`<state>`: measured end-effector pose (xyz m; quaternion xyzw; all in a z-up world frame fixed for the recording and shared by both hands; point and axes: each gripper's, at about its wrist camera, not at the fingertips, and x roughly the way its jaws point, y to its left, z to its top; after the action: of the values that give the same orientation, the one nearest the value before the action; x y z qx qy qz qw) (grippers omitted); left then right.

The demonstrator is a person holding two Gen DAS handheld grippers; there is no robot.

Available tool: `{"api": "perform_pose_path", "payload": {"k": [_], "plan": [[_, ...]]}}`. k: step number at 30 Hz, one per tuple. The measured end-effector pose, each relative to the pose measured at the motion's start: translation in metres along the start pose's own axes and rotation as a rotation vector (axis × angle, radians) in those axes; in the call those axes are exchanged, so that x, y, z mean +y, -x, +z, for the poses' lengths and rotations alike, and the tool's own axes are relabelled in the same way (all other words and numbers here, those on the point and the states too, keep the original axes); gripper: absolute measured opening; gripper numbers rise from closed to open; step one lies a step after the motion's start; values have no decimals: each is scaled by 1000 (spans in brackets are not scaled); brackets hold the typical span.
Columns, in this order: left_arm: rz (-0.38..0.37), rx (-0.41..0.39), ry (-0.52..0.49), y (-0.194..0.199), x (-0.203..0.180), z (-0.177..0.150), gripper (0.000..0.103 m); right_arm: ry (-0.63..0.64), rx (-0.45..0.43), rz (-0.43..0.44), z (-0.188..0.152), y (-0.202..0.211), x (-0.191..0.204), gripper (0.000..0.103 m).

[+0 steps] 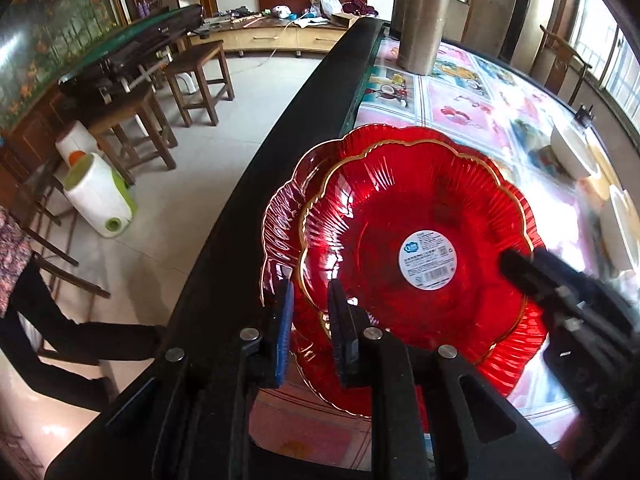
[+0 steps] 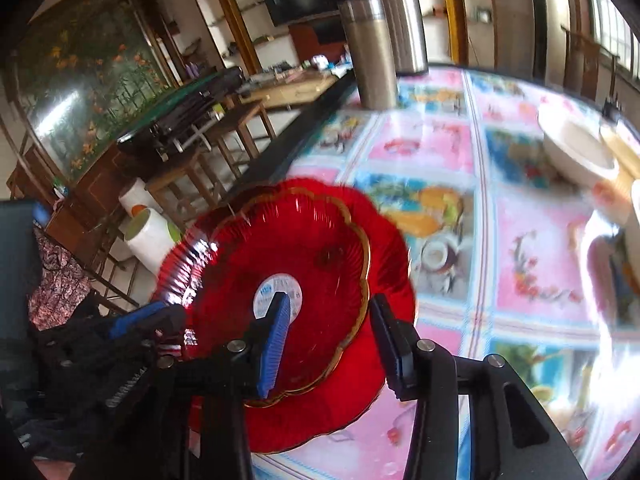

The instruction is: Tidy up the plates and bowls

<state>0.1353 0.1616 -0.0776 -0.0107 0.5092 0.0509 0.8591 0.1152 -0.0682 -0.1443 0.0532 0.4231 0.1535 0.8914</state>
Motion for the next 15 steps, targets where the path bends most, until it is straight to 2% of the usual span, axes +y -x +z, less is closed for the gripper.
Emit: {"api": "perform_pose_path", "payload": {"k": [4,7,11,12,13,15], "plan": [[-2,-15,24,9,5,1,16,-23,-82,54,5,27,-12,44],[8,-91,45,33,9,-3,17,-56,-164,80,4,50,-29,52],[-64,-198,74,71,5,-19,18,-79,-250,44,-6,76,-59,58],[-90,-212,71,77,0,-24,25,-82,-254,36,-8,80,-66,58],[-111,-218,68,81,-5,-28,41,-86,-259,27,-12,85,-74,58],[-188,-230,50,88,-23,-44,65,-95,-276,2,-20,97,-91,58]]}}
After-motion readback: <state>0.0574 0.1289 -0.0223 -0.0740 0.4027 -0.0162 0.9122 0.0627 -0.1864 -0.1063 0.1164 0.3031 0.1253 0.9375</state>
